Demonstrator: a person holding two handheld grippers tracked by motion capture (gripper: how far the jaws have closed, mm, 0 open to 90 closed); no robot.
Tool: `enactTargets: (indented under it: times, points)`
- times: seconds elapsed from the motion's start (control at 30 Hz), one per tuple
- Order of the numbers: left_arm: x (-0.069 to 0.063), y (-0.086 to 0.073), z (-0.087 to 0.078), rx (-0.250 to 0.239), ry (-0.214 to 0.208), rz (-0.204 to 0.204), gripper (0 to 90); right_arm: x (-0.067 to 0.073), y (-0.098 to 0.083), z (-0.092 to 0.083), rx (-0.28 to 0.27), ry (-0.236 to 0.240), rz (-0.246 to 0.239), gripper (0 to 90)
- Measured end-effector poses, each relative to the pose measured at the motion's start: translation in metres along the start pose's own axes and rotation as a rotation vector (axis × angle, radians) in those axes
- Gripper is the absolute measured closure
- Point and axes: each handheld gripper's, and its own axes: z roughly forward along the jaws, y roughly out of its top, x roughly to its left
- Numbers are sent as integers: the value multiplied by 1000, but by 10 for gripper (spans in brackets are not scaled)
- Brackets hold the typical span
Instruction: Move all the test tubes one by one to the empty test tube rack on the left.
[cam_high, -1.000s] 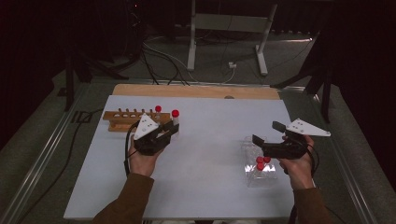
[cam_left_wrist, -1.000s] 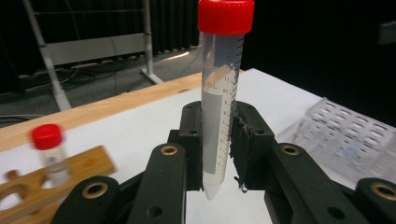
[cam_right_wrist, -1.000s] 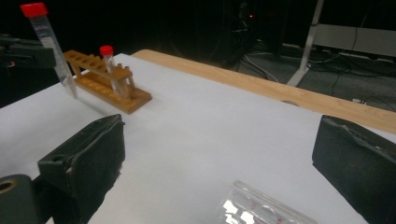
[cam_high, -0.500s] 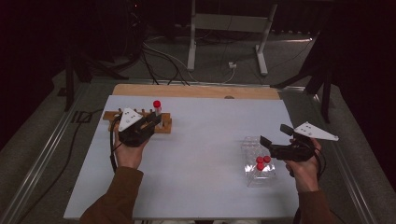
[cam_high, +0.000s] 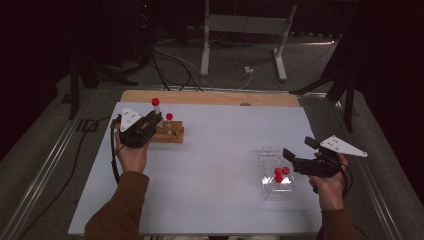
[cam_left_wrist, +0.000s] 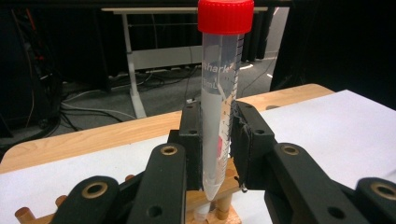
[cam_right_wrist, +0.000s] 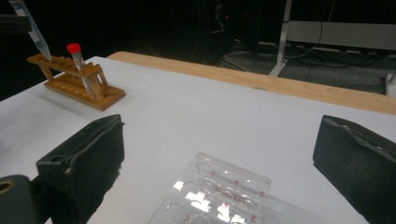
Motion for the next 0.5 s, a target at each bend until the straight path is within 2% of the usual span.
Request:
enactTargets:
  times: [0.5]
  points:
    - [11, -11, 24, 43, 76, -46, 760, -10, -8, -9, -17, -18, 24, 19]
